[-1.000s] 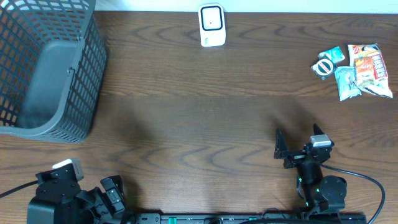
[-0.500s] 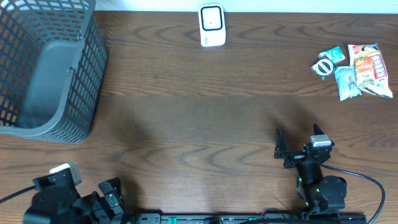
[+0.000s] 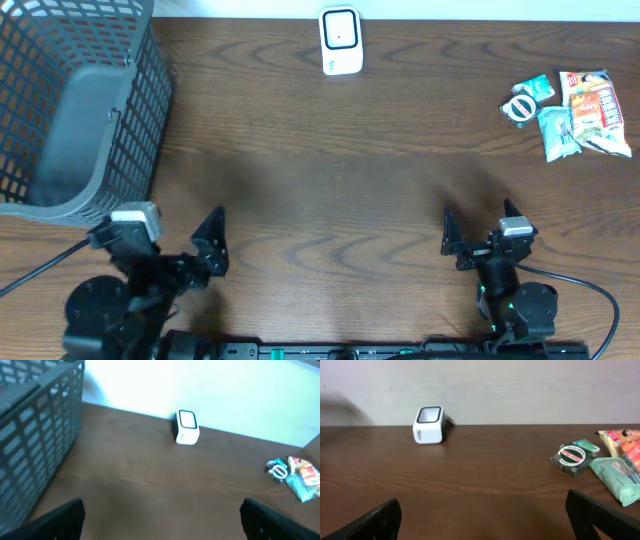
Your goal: Scan the item barcode
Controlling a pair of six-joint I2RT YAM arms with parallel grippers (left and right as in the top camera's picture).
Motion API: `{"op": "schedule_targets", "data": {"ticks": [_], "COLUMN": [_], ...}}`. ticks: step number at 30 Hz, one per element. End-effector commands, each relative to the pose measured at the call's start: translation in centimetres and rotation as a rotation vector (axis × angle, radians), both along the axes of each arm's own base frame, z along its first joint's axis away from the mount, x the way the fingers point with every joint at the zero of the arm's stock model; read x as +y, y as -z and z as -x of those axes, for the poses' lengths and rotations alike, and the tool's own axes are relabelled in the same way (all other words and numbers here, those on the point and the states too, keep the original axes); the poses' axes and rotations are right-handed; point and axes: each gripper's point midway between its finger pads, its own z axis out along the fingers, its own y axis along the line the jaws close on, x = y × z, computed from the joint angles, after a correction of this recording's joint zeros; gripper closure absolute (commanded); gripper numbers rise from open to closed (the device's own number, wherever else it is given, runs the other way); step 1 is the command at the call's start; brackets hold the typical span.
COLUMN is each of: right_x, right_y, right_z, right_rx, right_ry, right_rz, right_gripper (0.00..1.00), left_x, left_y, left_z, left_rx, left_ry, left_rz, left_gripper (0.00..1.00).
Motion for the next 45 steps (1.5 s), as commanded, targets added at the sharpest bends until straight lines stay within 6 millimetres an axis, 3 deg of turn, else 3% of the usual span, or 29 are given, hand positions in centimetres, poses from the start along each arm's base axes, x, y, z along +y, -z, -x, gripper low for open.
{"op": "schedule_targets", "data": {"ticks": [1,9,15,29,45], "right_x": [-0.2,-0.2,-0.2,-0.2,-0.2], "right_y": [0.0,0.0,0.0,0.0,0.0], "right_z": [0.0,0.0,0.0,0.0,0.0], "right_rx": [-0.005,-0.005,-0.005,-0.005,-0.005], "right_ry": [0.009,0.009,0.009,0.009,0.009], "right_rz": [0.012,0.012,0.012,0.012,0.012], "right_gripper": [0.01,0.01,0.01,0.01,0.01], "left_x": [-0.3,1.4,2.0,2.0,2.0], "left_y": [2.2,5.1,6.4,6.9,6.8], "left_z": [0.3,0.4,-0.6,-3.3,-4.0], "left_rx": [-0.012,-0.016,-0.065,-0.331,-0.464], "left_ry": [0.041,-0.032,-0.059,-0.071,-0.077], "left_rz": [-0.033,-0.082,-0.087,-0.08,-0.077], "left_gripper": [0.02,0.02,0.02,0.02,0.02]}}
